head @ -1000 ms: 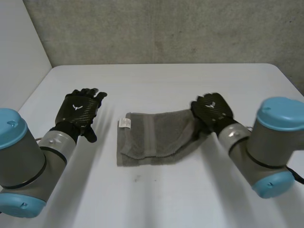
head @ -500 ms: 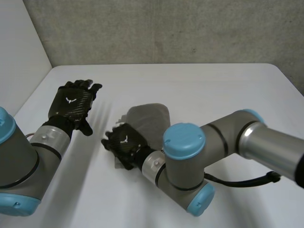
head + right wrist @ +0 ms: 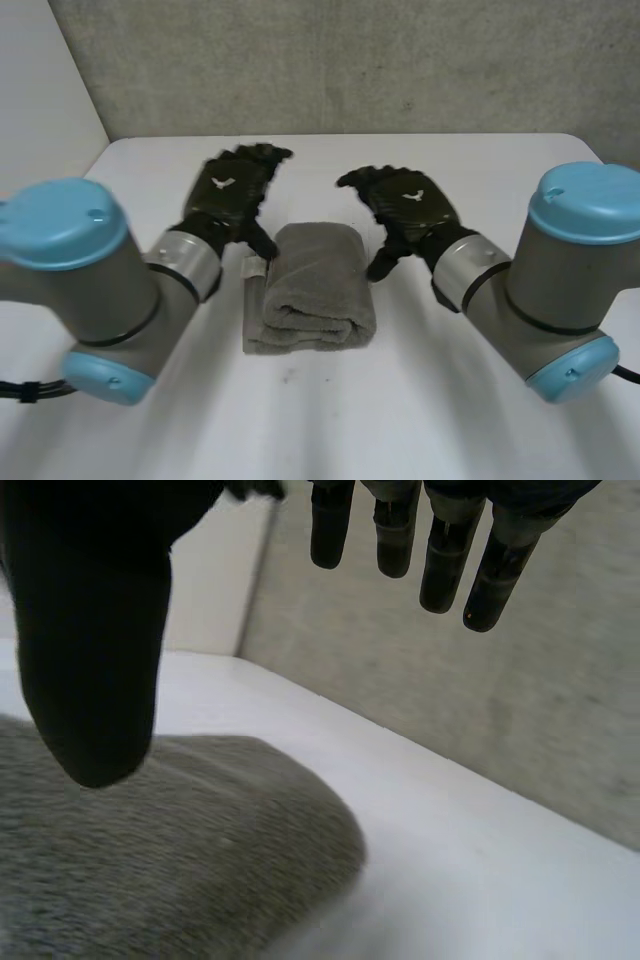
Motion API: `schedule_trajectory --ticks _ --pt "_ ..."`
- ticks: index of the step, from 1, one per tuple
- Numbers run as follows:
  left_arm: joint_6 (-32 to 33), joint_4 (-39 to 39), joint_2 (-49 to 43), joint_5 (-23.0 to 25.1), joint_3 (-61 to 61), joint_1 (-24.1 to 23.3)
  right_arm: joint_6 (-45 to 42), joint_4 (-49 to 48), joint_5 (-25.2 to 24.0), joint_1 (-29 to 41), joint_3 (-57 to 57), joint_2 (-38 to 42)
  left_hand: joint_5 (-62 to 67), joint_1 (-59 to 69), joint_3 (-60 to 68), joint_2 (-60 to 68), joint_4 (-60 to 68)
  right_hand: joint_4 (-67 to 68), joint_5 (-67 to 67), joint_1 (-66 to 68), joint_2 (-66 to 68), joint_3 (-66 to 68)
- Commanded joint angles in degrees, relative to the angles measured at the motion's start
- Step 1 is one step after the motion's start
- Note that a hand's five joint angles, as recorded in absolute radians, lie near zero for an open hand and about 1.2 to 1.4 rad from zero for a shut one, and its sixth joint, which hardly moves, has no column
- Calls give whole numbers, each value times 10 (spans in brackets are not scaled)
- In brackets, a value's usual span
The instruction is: Fold the towel.
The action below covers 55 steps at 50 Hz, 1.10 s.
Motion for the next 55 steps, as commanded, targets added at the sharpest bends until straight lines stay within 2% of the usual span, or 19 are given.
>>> schedule_trajectory --ticks 1,10,16,20,26,31,36,38,39,41,44,49,55 --pt "-15 -37 -107 -1 60 -23 36 25 31 -15 -15 28 8 17 17 16 16 -34 -35 -21 -25 -23" --pt "-12 -49 -141 -16 54 -14 38 95 23 -6 -108 116 9 19 19 18 18 -34 -35 -21 -25 -23" --pt "-2 -80 -134 -67 19 12 37 143 -9 27 -170 175 8 17 17 16 16 -34 -35 -21 -25 -23" --pt "33 -83 -121 -100 -13 25 35 155 -17 34 -188 201 4 14 14 13 13 -34 -35 -21 -25 -23" --pt "73 -83 -107 -104 -56 29 29 157 -15 35 -204 236 -1 9 9 8 8 -34 -35 -21 -25 -23" --pt "77 -83 -81 -103 -71 23 13 158 -13 35 -206 230 -3 7 7 6 6 -34 -35 -21 -25 -23" --pt "76 -81 -28 -103 -64 10 10 159 -13 33 -203 176 -3 7 7 6 6 -34 -35 -21 -25 -23" --pt "76 -80 -7 -103 -58 3 10 156 -13 27 -194 121 -3 7 7 6 6 -34 -35 -21 -25 -23" --pt "77 -78 16 -103 -50 -4 10 156 -13 27 -194 121 -3 7 7 6 6 -34 -35 -21 -25 -23" --pt "77 -77 39 -103 -37 -9 12 152 -10 24 -185 53 -3 7 7 6 6 -34 -35 -21 -25 -23" --pt "76 -77 86 -104 -11 -10 11 144 -3 15 -179 18 -4 5 5 4 5 -34 -35 -21 -25 -23" --pt "74 -81 147 -103 32 -4 9 103 54 -36 -145 -105 -6 4 4 3 3 -34 -35 -21 -25 -23" --pt "75 -112 190 -105 77 11 -6 119 87 -65 -137 -164 -3 7 7 6 6 -34 -35 -21 -25 -23"
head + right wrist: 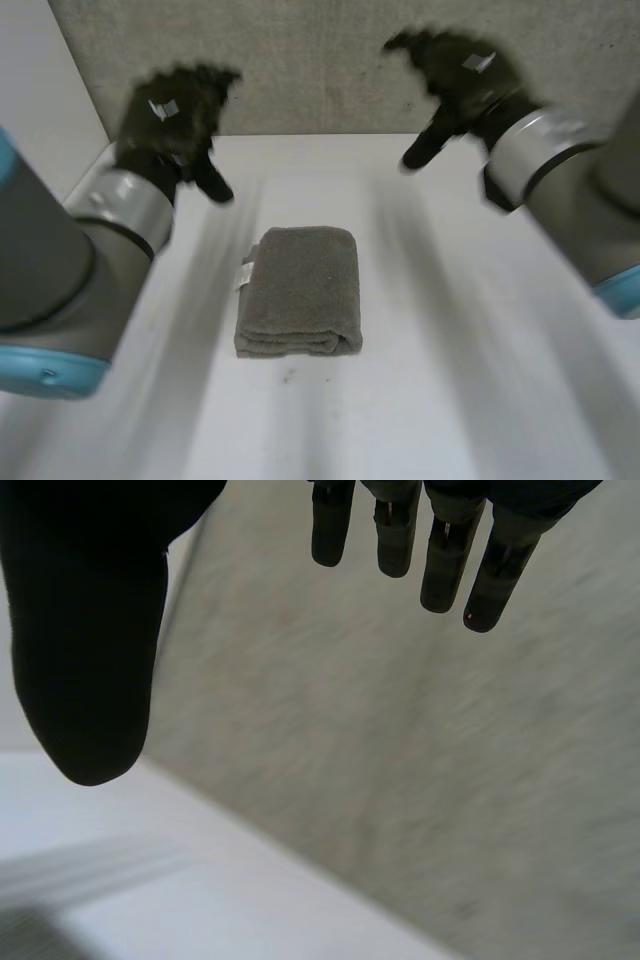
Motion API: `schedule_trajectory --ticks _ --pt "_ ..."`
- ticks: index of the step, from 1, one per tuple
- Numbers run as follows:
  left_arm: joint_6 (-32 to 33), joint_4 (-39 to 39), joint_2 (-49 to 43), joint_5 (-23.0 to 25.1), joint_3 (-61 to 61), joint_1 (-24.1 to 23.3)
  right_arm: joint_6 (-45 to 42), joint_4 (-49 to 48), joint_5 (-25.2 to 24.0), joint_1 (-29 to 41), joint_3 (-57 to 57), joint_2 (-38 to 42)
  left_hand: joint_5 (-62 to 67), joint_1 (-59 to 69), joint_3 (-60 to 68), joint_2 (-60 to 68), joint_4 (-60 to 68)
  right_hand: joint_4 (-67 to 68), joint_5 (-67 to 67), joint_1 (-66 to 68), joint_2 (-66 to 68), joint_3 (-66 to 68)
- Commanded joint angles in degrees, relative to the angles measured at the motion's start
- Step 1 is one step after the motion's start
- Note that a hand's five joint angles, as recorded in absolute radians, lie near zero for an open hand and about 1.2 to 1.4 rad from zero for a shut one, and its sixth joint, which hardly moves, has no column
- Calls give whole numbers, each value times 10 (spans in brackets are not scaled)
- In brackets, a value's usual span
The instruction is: Fold the towel.
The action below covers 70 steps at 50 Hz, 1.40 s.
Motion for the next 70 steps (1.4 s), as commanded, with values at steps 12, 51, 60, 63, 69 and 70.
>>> schedule_trajectory --ticks 12,51,60,63,69,70 --pt "-20 -192 87 -1 104 54 -40 84 72 -70 22 -107 -5 6 5 6 6 -34 -35 -13 -22 -21" --pt "-26 -225 90 5 95 57 -43 112 68 -64 25 -85 -5 6 5 6 6 -34 -35 -13 -22 -21" --pt "-26 -223 90 5 92 57 -42 111 67 -64 28 -85 -5 6 5 6 6 -34 -35 -13 -22 -21" --pt "-26 -220 91 5 91 57 -41 111 67 -64 28 -85 -5 6 5 6 6 -34 -35 -13 -22 -21" --pt "-26 -219 90 9 88 58 -41 108 66 -64 29 -85 -5 6 5 6 6 -34 -35 -13 -22 -21" --pt "-26 -219 90 9 88 58 -41 108 66 -64 29 -85 -5 6 5 6 6 -34 -35 -13 -22 -21"
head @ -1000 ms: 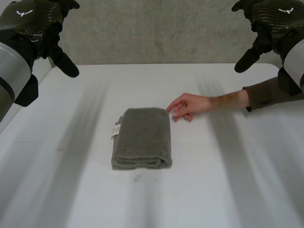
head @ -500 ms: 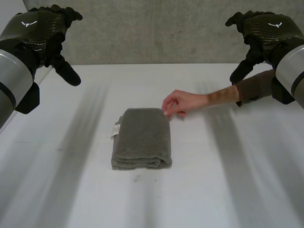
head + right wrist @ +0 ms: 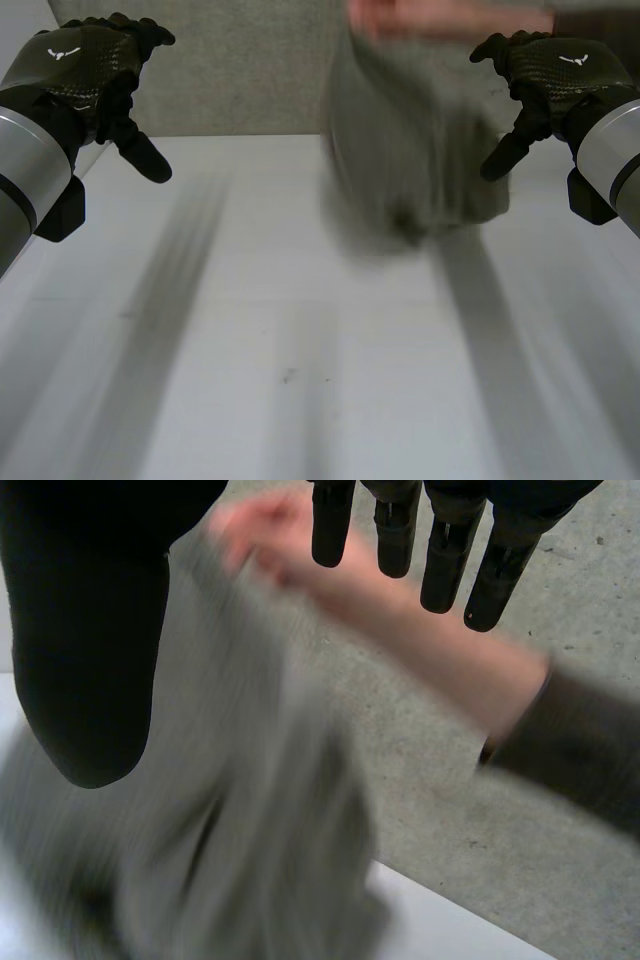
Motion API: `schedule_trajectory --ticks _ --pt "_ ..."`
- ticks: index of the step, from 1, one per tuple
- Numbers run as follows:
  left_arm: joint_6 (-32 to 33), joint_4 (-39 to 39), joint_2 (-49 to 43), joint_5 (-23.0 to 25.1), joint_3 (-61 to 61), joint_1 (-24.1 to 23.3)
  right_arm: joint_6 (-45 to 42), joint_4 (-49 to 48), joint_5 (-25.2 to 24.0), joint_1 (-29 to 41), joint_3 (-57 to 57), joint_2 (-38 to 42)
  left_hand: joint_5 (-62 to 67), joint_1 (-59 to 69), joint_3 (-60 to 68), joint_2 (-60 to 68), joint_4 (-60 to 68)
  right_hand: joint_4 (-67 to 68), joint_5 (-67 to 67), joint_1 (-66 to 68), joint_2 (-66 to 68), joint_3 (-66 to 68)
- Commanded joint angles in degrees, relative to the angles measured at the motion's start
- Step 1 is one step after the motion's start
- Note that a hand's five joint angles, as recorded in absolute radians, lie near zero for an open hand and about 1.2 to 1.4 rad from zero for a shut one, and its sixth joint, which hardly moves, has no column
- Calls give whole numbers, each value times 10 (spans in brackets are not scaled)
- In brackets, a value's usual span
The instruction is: Fold the towel.
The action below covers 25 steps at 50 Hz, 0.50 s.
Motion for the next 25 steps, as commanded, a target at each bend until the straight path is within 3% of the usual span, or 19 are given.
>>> schedule_trajectory --ticks 1,25 --pt "0 1 0 3 -3 0 0 -6 -1 0 2 0 -5 7 6 7 7 -31 -32 -13 -22 -21" --pt "0 12 1 3 -10 0 0 -14 -2 0 7 -1 -5 7 6 7 7 -31 -32 -13 -22 -21"
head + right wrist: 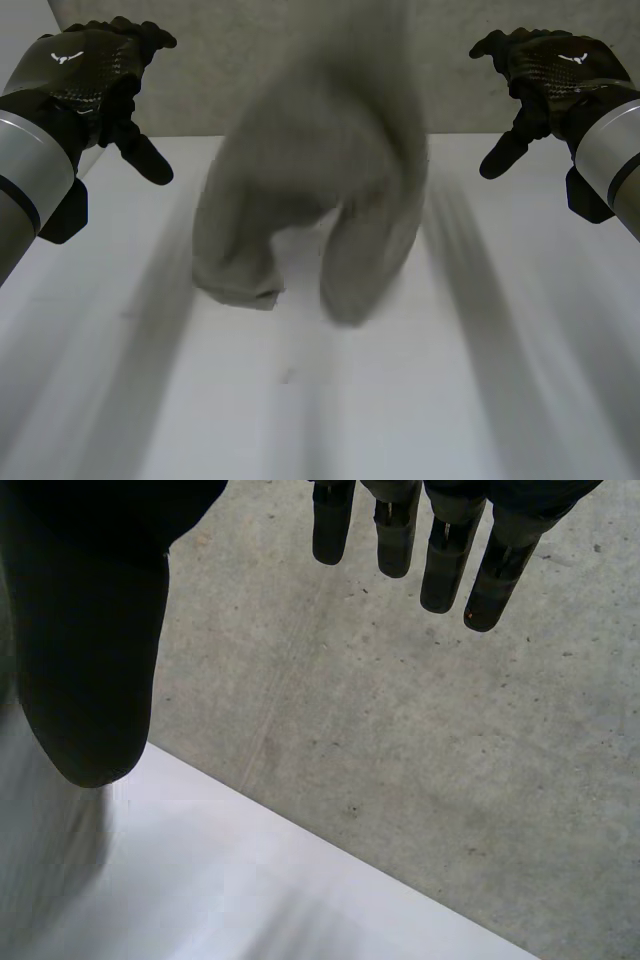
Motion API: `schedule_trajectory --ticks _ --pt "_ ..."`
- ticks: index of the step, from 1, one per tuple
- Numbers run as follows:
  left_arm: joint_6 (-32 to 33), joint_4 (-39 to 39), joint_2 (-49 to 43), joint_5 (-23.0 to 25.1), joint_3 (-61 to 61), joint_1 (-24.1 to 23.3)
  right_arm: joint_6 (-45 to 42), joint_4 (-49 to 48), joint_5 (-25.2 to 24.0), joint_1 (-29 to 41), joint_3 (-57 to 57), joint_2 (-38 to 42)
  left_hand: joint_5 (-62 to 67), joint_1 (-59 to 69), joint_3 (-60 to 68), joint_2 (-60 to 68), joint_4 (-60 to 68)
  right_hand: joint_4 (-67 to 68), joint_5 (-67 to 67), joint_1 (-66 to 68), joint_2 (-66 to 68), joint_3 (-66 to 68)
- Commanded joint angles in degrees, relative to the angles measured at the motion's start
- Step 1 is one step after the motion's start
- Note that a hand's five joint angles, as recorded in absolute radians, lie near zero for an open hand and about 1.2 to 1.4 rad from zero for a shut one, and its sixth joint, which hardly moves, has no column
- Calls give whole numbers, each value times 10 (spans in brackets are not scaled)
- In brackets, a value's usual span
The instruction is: Fold the towel.
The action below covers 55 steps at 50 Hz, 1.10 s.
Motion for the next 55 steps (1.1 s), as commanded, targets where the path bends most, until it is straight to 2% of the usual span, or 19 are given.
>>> schedule_trajectory --ticks 1,8,16,21,23,24,26,30,35,37,41,46,47,48,49,50,51,53,55 --pt "0 3 0 0 -1 0 0 0 -1 0 1 0 -5 7 6 7 7 -31 -32 -5 -22 -21" --pt "1 2 -3 0 -2 0 -2 0 -13 0 0 -1 0 12 11 12 12 -31 -32 -5 -22 -21" --pt "1 2 -26 24 -2 10 -54 13 -68 1 6 14 24 35 35 36 35 -31 -32 -5 -22 -21" --pt "4 2 -71 76 -1 32 -57 24 -83 8 1 67 44 55 55 56 55 -31 -32 -5 -22 -21" --pt "5 4 -113 124 6 33 -58 21 -87 16 -1 86 52 64 63 64 64 -31 -32 -5 -22 -21" --pt "5 4 -113 124 6 33 -58 21 -87 16 -1 86 52 64 63 64 64 -31 -32 -5 -22 -21" --pt "5 5 -167 162 18 33 -61 17 -88 25 -11 132 57 69 68 69 69 0 -1 26 9 10" --pt "13 14 -221 180 36 33 -62 17 -104 32 -31 179 57 69 68 69 69 9 7 35 17 19" --pt "67 53 -308 185 64 33 -58 12 -163 43 -64 247 72 84 84 85 84 9 7 35 17 19" --pt "118 77 -357 187 76 35 -57 -2 -203 52 -79 285 86 97 97 98 97 9 7 35 17 19" --pt "167 87 -401 188 86 36 -57 -34 -217 62 -97 323 86 97 97 98 97 15 14 41 24 25" --pt "210 90 -445 187 102 36 -61 -83 -210 68 -120 374 153 165 164 165 165 157 155 183 165 167" --pt "214 91 -453 187 109 36 -61 -95 -207 69 -130 387 220 231 231 232 231 223 222 249 232 233" --pt "214 91 -454 187 109 36 -61 -104 -201 69 -142 402 220 232 232 233 232 337 336 363 346 347" --pt "213 94 -460 185 117 36 -61 -104 -201 69 -142 402 345 357 356 357 357 338 337 364 347 348" --pt "212 100 -464 184 126 35 -61 -108 -194 69 -153 413 531 543 543 544 543 461 460 488 470 472" --pt "212 100 -464 184 126 35 -61 -108 -194 69 -153 413 533 545 544 545 545 463 462 489 471 473" --pt "212 129 -462 180 144 34 -65 -112 -183 69 -180 423 689 701 700 701 701 668 667 694 677 678" --pt "211 152 -455 178 154 33 -62 -116 -171 69 -200 418 689 701 701 702 701 669 668 695 678 679"
